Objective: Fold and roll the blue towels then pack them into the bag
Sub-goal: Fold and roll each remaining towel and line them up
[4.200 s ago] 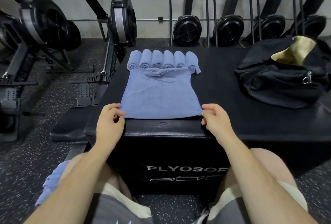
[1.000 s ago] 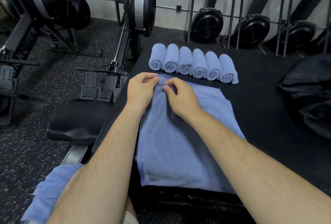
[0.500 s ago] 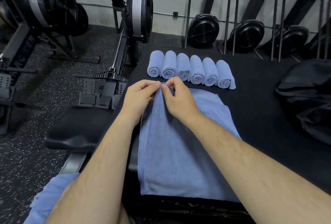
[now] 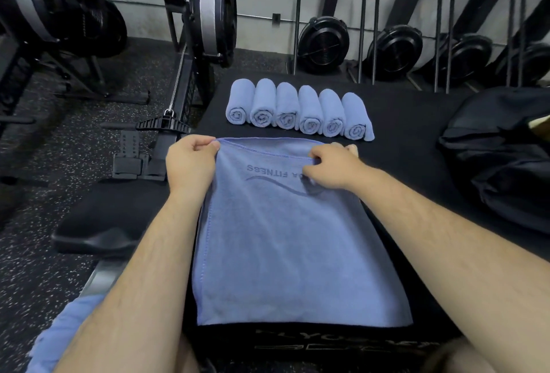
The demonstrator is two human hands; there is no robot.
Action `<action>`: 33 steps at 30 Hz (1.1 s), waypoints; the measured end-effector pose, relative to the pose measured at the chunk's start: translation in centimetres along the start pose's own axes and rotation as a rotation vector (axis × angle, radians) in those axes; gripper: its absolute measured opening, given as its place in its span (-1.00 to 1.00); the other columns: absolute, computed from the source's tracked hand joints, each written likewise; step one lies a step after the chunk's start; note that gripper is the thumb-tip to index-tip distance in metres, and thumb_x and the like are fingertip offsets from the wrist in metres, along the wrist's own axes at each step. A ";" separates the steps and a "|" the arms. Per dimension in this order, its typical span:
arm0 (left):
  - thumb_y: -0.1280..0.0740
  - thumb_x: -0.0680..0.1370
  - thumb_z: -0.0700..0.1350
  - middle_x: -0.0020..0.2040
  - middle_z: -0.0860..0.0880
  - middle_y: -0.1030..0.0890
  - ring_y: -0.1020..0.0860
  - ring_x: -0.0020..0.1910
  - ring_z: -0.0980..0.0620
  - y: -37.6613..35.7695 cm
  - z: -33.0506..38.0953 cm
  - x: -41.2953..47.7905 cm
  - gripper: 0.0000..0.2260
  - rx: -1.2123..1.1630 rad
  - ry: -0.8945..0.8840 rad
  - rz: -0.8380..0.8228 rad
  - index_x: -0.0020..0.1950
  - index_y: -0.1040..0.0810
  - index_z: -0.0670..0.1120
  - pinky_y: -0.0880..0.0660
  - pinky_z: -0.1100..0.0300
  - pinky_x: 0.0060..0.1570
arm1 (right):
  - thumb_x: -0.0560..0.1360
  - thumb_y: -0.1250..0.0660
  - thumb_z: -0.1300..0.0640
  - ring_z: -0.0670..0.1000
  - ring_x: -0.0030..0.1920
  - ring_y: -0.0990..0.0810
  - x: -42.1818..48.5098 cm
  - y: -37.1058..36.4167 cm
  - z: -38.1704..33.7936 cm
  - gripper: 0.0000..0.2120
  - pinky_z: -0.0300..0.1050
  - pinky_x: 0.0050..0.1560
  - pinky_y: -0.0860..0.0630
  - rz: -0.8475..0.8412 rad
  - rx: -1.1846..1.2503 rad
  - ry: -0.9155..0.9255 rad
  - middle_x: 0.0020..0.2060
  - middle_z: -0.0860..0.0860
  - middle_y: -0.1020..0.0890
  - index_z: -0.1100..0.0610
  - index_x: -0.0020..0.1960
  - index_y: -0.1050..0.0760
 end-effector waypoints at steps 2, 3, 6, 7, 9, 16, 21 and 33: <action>-0.40 0.56 -0.10 -0.27 -0.01 -0.68 -0.63 -0.41 0.09 -0.1 0.3 -0.2 -0.93 0.054 0.004 0.005 0.00 -0.68 -0.03 -0.52 0.22 -0.27 | 0.47 -0.28 -0.07 0.06 0.07 -0.38 -0.1 0.5 2.1 -0.81 0.03 0.17 -0.24 -0.001 -0.027 -0.065 -0.12 -0.01 -0.58 0.04 -0.21 -0.46; -0.38 0.57 -0.12 -0.28 -0.05 -0.68 -0.64 -0.44 0.09 -0.3 0.4 -0.3 -0.93 0.073 0.008 0.006 0.00 -0.66 -0.04 -0.51 0.21 -0.28 | 0.49 -0.27 -0.06 0.06 0.08 -0.36 -0.2 0.6 3.1 -0.83 0.03 0.18 -0.24 0.014 -0.029 -0.099 -0.07 -0.02 -0.55 0.02 -0.18 -0.47; -0.29 0.58 -0.24 -0.15 -0.14 -0.67 -0.71 -0.36 0.01 -1.2 0.6 -0.7 -0.89 -0.008 0.053 -0.010 0.03 -0.57 -0.07 -0.65 0.01 -0.18 | 0.52 -0.27 0.01 0.08 0.09 -0.32 -0.2 -0.1 5.0 -0.93 -0.02 0.13 -0.29 0.077 0.117 -0.175 0.07 -0.02 -0.44 -0.02 -0.07 -0.51; -0.25 0.56 -0.29 -0.14 -0.12 -0.63 -0.72 -0.32 -0.02 -1.6 0.6 -0.9 -0.84 -0.039 0.061 -0.020 0.03 -0.53 -0.06 -0.66 -0.06 -0.12 | 0.51 -0.28 0.05 0.09 0.08 -0.36 -0.2 -0.6 5.3 -0.94 -0.06 0.08 -0.34 0.093 0.214 -0.182 0.08 -0.01 -0.46 -0.03 -0.09 -0.52; -0.20 0.53 -0.33 -0.18 -0.09 -0.57 -0.73 -0.27 -0.05 -2.3 0.9 -1.5 -0.78 -0.057 0.050 -0.047 -0.02 -0.49 -0.02 -0.67 -0.12 -0.03 | 0.50 -0.30 0.12 0.07 -0.03 -0.49 -0.1 -1.1 5.4 -0.94 -0.11 -0.11 -0.42 0.142 0.366 -0.157 -0.01 0.04 -0.59 0.02 -0.13 -0.54; -0.31 0.50 -0.32 -0.22 -0.03 -0.73 -0.72 -0.16 0.06 -5.8 2.8 -5.4 -0.77 0.027 -0.074 -0.319 -0.18 -0.68 -0.04 -0.65 -0.02 0.05 | 0.53 -0.37 0.18 -0.18 -0.11 -0.60 -2.9 -0.4 2.7 -0.91 -0.31 -0.13 -0.46 0.319 0.761 -0.088 -0.11 -0.13 -0.67 0.08 -0.02 -0.64; -0.51 0.51 -0.10 -0.05 0.08 -0.66 -0.64 -0.06 0.17 -7.0 4.6 -8.5 -0.77 0.125 -0.403 -0.451 0.07 -0.71 0.22 -0.54 0.20 0.12 | 0.51 -0.45 0.23 -0.14 -0.08 -0.63 -6.3 -0.3 -0.8 -0.83 -0.31 -0.02 -0.53 0.316 0.961 0.089 -0.01 -0.09 -0.69 -0.02 0.00 -0.68; -0.49 0.52 -0.22 -0.09 0.07 -0.59 -0.59 -0.09 0.10 -7.5 4.2 -9.9 -0.92 0.101 -0.640 -0.405 -0.06 -0.75 -0.06 -0.53 0.24 -0.06 | 0.58 -0.41 0.00 -0.08 -0.37 -0.54 -7.8 0.6 -1.6 -0.79 -0.24 -0.33 -0.46 0.221 1.369 -0.256 -0.33 -0.02 -0.63 0.15 -0.01 -0.60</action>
Point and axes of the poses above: each hand's wrist, its own x-axis towards the middle knuckle, its own y-axis out of the back of the hand, z = x × y, the point moved 2 cm from there along x, towards the middle knuckle
